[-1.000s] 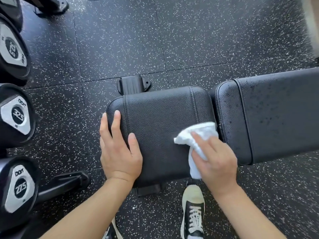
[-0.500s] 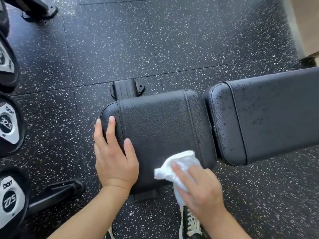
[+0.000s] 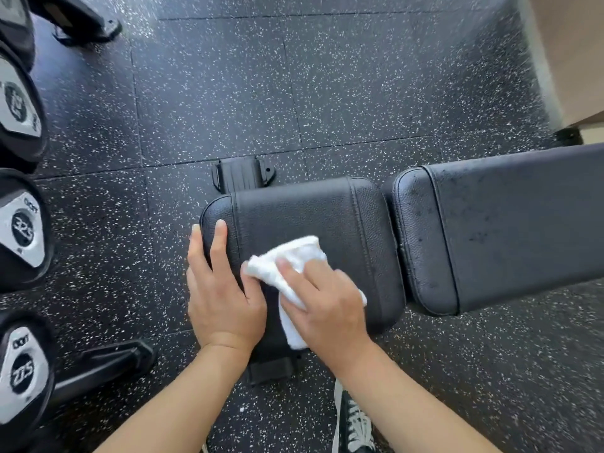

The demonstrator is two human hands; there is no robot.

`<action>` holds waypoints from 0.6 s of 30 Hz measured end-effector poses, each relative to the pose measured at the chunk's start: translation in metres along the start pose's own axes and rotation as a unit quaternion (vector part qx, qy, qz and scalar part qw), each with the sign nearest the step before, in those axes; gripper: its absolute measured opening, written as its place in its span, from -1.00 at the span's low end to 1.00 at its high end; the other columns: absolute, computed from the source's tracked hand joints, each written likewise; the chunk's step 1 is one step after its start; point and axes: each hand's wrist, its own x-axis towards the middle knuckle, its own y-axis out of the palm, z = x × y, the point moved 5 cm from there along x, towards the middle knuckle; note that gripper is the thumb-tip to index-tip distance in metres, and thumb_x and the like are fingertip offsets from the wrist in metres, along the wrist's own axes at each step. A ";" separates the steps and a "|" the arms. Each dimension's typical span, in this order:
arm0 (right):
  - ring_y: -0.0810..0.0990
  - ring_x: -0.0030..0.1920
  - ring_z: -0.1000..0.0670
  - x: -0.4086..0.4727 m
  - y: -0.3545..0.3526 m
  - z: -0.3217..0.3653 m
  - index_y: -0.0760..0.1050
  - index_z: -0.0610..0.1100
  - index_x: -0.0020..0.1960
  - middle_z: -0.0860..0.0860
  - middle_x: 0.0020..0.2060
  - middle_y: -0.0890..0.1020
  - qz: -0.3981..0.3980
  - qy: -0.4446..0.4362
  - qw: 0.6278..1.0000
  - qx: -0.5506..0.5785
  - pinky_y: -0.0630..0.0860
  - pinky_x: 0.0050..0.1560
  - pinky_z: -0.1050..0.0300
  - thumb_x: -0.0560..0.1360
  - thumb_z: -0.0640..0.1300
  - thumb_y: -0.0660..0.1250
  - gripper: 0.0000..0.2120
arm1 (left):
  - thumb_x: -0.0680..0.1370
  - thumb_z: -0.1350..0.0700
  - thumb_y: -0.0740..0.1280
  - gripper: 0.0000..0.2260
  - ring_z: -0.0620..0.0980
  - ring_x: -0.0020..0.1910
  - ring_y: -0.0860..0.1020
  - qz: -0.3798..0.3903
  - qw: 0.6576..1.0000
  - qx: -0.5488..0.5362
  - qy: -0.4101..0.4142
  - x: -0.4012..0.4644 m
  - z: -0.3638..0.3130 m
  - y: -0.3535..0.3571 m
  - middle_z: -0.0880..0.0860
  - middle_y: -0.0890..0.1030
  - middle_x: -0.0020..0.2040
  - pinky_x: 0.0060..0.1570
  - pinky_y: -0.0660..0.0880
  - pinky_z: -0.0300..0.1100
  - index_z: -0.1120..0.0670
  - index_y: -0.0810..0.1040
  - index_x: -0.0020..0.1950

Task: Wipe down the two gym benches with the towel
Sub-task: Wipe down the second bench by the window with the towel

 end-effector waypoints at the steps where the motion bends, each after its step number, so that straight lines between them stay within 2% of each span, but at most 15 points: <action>1: 0.34 -0.30 -0.03 -0.025 -0.010 -0.012 0.66 -0.07 0.27 0.00 -0.27 0.48 0.012 -0.019 1.000 -0.007 0.39 -0.38 -0.02 0.50 -0.15 0.44 -0.67 | 0.62 -0.07 0.14 -0.41 0.27 0.49 0.34 0.000 1.000 0.001 0.000 0.000 -0.001 0.000 0.07 0.12 0.70 0.24 0.48 0.29 -0.07 0.20 0.68; 3: 0.32 -0.34 -0.03 -0.050 -0.030 -0.044 0.65 -0.06 0.30 0.01 -0.27 0.45 0.020 -0.043 0.998 -0.039 0.39 -0.42 -0.05 0.55 -0.17 0.41 -0.67 | 0.63 -0.07 0.15 -0.42 0.27 0.47 0.35 0.000 1.000 0.003 -0.004 0.000 -0.001 0.000 0.05 0.12 0.70 0.21 0.50 0.29 -0.09 0.20 0.68; 5: 0.38 -0.41 -0.08 -0.040 -0.042 -0.071 0.66 -0.05 0.28 -0.01 -0.28 0.47 0.000 -0.026 0.997 -0.080 0.43 -0.44 -0.04 0.54 -0.19 0.37 -0.67 | 0.63 -0.08 0.15 -0.42 0.27 0.45 0.37 -0.001 1.000 0.004 -0.008 0.000 -0.002 0.000 0.04 0.12 0.69 0.15 0.53 0.29 -0.11 0.19 0.67; 8: 0.53 -0.41 -0.19 0.024 -0.038 -0.085 0.68 -0.03 0.23 -0.09 -0.22 0.59 -0.032 0.081 0.987 -0.132 0.44 -0.45 0.02 0.48 -0.18 0.35 -0.66 | 0.63 -0.08 0.16 -0.42 0.30 0.42 0.40 0.000 1.000 0.007 -0.006 0.000 0.000 -0.001 0.04 0.11 0.70 0.16 0.53 0.29 -0.12 0.18 0.67; 10: 0.59 -0.33 -0.22 0.069 -0.018 -0.063 0.67 -0.01 0.26 -0.12 -0.14 0.61 -0.030 0.163 0.982 -0.095 0.40 -0.40 0.05 0.49 -0.12 0.37 -0.65 | 0.65 -0.06 0.18 -0.42 0.30 0.44 0.39 0.003 1.000 0.008 -0.003 0.000 -0.002 -0.002 0.04 0.10 0.70 0.21 0.51 0.28 -0.11 0.17 0.68; 11: 0.60 -0.30 -0.23 0.086 -0.006 -0.043 0.67 0.00 0.25 -0.11 -0.13 0.61 -0.021 0.166 0.983 -0.074 0.36 -0.38 0.06 0.49 -0.08 0.37 -0.66 | 0.67 -0.04 0.19 -0.43 0.30 0.46 0.38 0.006 1.000 0.008 -0.001 0.000 -0.003 -0.003 0.05 0.09 0.70 0.24 0.50 0.28 -0.10 0.17 0.69; 15: 0.55 -0.36 -0.11 0.079 0.018 0.024 0.69 -0.06 0.16 -0.04 -0.24 0.58 -0.023 0.031 0.999 -0.022 0.41 -0.42 0.07 0.44 -0.10 0.40 -0.69 | 0.69 0.02 0.22 -0.44 0.26 0.58 0.25 0.031 0.999 -0.017 0.009 0.000 -0.003 -0.007 0.05 0.04 0.72 0.43 0.38 0.26 -0.07 0.17 0.69; 18: 0.43 -0.36 -0.06 0.015 0.005 0.010 0.66 -0.08 0.23 -0.02 -0.25 0.51 -0.001 -0.039 0.999 -0.013 0.43 -0.38 0.04 0.52 -0.14 0.35 -0.69 | 0.70 0.01 0.21 -0.40 0.19 0.65 0.12 0.071 0.997 0.003 0.020 -0.001 -0.001 -0.012 0.04 -0.03 0.73 0.57 0.20 0.22 -0.10 0.08 0.72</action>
